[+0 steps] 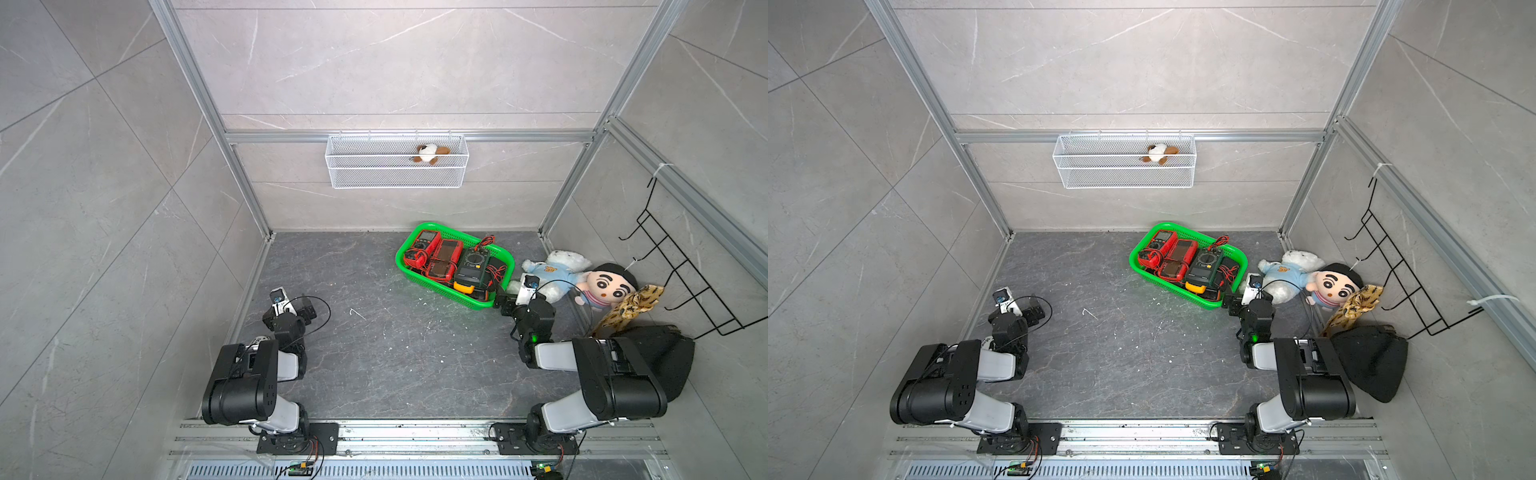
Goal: Put the multimeter into the basket
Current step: Reset both arms
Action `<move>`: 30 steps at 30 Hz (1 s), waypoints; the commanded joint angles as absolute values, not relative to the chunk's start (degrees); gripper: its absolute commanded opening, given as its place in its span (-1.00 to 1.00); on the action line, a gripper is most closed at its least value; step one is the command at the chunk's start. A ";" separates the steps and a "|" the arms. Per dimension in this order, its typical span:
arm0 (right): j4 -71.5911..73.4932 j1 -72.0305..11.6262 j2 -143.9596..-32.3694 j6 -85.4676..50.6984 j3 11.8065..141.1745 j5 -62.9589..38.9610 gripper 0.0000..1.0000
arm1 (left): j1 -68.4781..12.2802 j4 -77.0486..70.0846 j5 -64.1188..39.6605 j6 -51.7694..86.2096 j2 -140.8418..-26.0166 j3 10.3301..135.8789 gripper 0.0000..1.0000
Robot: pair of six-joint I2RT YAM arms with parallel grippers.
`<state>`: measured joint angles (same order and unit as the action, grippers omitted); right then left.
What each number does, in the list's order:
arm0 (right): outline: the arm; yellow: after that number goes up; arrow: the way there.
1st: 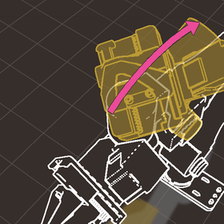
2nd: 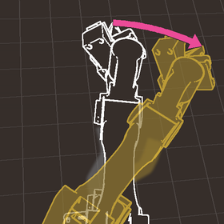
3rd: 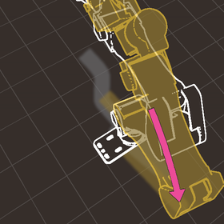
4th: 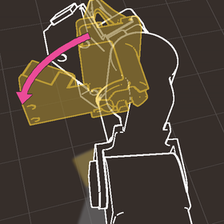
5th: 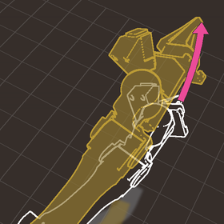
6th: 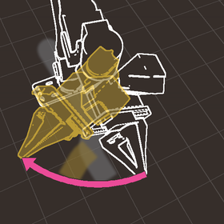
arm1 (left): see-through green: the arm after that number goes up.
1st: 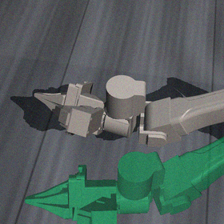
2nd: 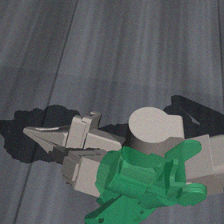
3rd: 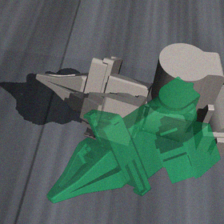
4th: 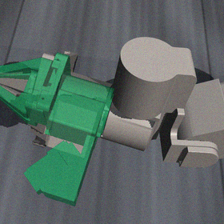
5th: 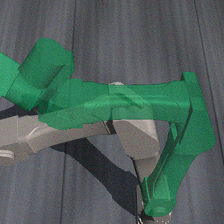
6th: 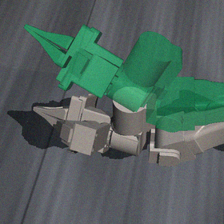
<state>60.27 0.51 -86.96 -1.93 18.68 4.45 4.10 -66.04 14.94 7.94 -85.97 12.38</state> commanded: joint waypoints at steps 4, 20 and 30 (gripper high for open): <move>55.62 0.61 -87.89 -1.49 18.68 5.01 0.99 | 3.78 -68.64 15.80 8.70 -85.87 12.02 0.96; 53.57 0.56 -87.97 0.97 19.85 -1.57 1.00 | 3.78 -68.64 15.81 8.71 -85.87 12.03 0.96; 53.50 0.59 -87.93 0.25 19.86 0.45 1.00 | 3.73 -68.53 15.74 8.74 -85.87 12.05 0.96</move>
<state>58.11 0.58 -86.96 -1.45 19.84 -0.01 4.10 -66.04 14.94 7.94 -85.97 12.38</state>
